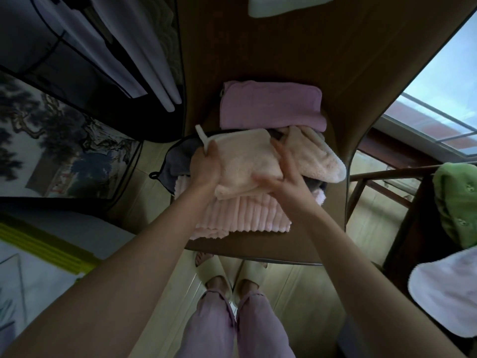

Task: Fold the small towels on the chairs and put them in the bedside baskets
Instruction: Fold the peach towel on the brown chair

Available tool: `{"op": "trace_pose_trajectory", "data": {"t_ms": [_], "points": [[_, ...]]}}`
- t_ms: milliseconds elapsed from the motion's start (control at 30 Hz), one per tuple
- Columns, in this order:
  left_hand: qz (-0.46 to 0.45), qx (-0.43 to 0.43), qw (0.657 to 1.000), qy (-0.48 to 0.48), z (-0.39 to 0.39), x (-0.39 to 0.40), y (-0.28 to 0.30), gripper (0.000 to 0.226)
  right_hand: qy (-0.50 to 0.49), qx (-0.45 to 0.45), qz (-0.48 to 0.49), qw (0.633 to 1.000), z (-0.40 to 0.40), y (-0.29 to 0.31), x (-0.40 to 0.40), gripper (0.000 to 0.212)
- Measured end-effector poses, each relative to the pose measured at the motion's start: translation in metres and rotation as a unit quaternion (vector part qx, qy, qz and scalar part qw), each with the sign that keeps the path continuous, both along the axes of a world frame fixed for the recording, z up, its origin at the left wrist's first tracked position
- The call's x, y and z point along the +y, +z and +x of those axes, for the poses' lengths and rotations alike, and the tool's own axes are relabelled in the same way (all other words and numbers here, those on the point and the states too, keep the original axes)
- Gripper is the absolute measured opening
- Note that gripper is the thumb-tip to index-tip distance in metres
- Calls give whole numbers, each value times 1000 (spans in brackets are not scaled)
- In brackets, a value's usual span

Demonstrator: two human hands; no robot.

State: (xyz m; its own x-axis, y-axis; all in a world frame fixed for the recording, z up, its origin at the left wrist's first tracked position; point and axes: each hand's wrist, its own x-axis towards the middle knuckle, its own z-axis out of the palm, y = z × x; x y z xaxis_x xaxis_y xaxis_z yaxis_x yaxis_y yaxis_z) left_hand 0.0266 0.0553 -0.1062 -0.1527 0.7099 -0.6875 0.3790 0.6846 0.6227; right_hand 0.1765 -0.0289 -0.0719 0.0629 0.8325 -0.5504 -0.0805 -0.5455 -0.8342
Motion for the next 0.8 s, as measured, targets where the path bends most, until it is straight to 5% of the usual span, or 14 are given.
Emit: {"op": "trace_pose_trajectory", "data": {"t_ms": [200,433,567,667,733,800], "points": [[-19,-19,1000,-7,-7,-7,6,50,77,-117,69,988,2,5,-14,51],[27,5,998,-53,-10,-18,11,47,105,-176,106,973,12,12,-16,54],[75,-6,994,-84,-3,-12,19,44,25,-34,8,999,17,31,-24,54],[132,-32,984,-113,3,-17,27,39,-92,97,-147,980,22,40,-21,45],[167,-53,975,-134,5,-23,29,36,-133,171,-134,967,24,35,-18,38],[189,-72,968,-147,12,-30,29,32,-158,169,-163,959,27,26,-14,57]]}}
